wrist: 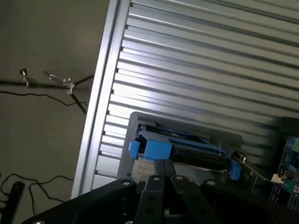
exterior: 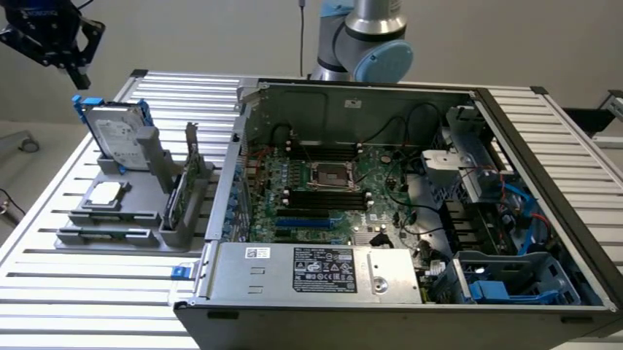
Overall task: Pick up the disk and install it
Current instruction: 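Pick up the disk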
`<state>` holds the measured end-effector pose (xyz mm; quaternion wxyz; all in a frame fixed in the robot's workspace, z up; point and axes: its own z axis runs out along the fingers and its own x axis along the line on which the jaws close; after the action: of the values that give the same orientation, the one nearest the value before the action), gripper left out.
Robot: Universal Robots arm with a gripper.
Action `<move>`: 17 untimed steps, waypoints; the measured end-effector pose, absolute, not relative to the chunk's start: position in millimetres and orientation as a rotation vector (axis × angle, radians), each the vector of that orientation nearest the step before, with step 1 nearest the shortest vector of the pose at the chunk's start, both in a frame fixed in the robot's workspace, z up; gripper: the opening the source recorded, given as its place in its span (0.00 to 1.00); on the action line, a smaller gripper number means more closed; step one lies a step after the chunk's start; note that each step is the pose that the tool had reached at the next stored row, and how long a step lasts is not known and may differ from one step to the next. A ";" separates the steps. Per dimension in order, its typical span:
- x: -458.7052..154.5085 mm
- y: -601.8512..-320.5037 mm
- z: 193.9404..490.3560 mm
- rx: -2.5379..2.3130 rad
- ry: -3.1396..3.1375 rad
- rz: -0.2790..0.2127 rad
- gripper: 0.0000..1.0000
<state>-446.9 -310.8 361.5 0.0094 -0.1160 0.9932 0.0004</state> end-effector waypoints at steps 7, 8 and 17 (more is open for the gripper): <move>-446.9 -310.8 360.7 -0.557 3.073 0.003 0.11; -446.9 -310.8 360.6 -0.587 3.067 0.004 0.11; -446.9 -310.8 359.6 -0.835 3.009 0.006 0.11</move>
<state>-446.9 -310.8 359.6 0.0092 -0.2674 0.9635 0.0019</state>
